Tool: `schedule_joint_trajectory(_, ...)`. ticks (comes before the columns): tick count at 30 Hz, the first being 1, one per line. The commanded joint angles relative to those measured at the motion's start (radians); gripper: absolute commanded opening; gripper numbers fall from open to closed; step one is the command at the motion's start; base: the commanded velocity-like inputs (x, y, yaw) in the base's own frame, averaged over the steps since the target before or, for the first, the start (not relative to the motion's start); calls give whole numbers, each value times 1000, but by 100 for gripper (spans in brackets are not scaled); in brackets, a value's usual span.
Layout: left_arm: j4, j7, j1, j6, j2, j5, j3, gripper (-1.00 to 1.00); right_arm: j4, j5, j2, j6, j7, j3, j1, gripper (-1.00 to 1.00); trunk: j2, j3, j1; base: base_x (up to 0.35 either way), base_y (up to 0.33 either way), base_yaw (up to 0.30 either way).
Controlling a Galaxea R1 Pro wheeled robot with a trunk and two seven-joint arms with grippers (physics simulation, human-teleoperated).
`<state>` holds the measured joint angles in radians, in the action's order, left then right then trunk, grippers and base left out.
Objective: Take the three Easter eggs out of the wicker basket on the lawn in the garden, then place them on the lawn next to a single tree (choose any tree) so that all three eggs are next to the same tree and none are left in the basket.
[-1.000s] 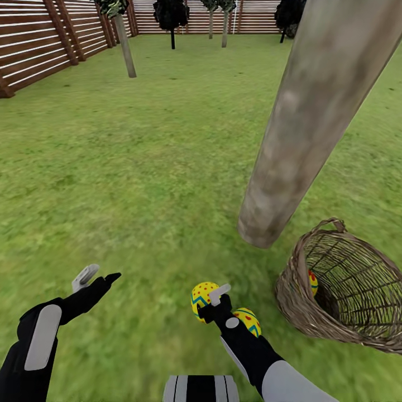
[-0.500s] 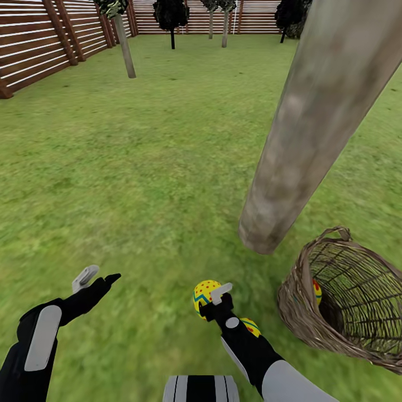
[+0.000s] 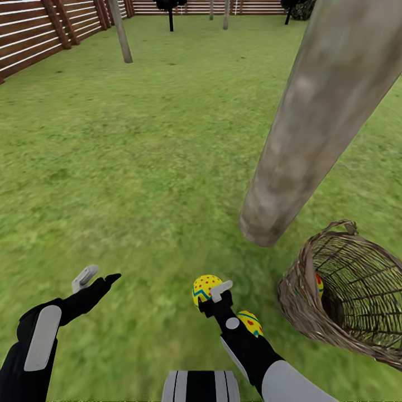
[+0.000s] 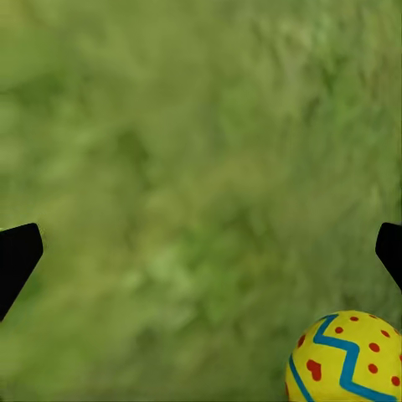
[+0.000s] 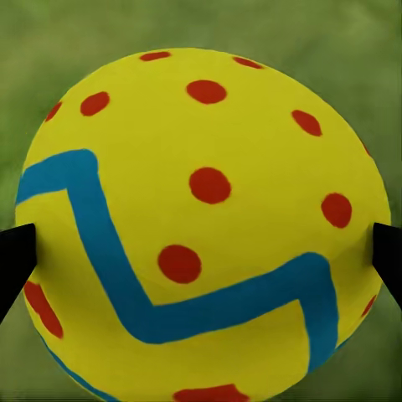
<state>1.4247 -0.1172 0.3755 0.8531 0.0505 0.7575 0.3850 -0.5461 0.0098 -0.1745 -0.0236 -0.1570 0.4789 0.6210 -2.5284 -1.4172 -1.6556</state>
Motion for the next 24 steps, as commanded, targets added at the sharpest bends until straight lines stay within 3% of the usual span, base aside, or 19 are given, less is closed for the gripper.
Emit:
schedule_joint_trajectory(1, 2, -10, 0, 4, 0, 11, 0, 100, 2, 1, 0, -2, -7, 5, 1, -100, -1, -5, 0, 0, 0, 0)
schedule_joint_trajectory(12, 2, -10, 0, 4, 0, 10, 0, 100, 2, 1, 0, -1, -6, 6, 1, -100, -3, -47, -5, 0, 0, 0)
schedule_joint_trajectory(19, 0, -10, 0, 4, 0, 11, 0, 100, 1, 2, 0, -1, -6, 6, 1, -100, -3, -47, -5, 0, 0, 0)
schedule_joint_trajectory(20, 0, -10, 0, 4, 0, 11, 0, 100, 1, 2, 0, -1, -6, 6, 1, 100, -3, -47, -5, 0, 0, 0)
schedule_joint_trajectory(24, 0, -9, 0, 4, 0, 11, 0, 100, 0, 2, 0, -1, -6, 6, 1, 100, -3, -43, -5, 0, 0, 0)
